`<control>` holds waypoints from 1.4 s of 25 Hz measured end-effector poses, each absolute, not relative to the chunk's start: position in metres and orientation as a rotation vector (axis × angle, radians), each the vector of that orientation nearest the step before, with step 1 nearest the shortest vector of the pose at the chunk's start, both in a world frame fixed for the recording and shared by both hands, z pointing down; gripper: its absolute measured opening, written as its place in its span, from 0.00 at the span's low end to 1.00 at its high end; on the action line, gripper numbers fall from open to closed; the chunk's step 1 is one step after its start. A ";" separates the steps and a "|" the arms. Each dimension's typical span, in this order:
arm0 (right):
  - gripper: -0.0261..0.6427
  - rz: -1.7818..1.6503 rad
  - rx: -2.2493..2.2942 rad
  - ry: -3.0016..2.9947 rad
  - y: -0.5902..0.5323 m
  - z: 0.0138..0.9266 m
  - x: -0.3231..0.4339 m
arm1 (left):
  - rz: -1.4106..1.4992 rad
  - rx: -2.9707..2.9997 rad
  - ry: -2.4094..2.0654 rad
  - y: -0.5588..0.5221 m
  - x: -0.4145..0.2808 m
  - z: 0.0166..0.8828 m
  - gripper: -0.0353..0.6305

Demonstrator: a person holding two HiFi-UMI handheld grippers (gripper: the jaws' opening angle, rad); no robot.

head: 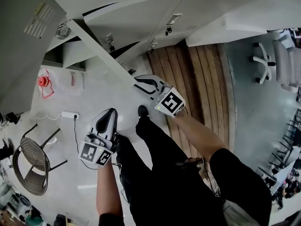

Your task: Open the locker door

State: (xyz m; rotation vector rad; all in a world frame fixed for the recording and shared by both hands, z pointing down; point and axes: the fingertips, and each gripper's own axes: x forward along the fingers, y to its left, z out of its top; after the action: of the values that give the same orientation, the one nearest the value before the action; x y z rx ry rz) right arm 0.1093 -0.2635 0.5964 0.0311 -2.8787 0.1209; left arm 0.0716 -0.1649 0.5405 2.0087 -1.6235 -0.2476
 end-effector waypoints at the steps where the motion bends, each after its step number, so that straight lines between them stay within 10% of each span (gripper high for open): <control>1: 0.15 0.116 0.044 -2.877 -0.266 0.596 0.111 | -0.247 2.009 -1.621 -0.166 0.073 0.541 0.08; 20: 0.16 0.098 0.255 -2.832 -0.271 0.585 0.124 | -0.249 2.053 -1.620 -0.143 0.076 0.515 0.08; 35: 0.14 0.109 0.501 -2.942 -0.156 0.411 0.135 | -0.222 2.305 -1.558 -0.035 0.048 0.372 0.08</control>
State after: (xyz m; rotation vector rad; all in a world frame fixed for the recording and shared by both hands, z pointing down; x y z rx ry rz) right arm 0.1348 -0.1555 0.4111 0.5014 -2.9419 0.1088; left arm 0.0477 -0.0347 0.3717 2.3047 -1.5584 -0.2218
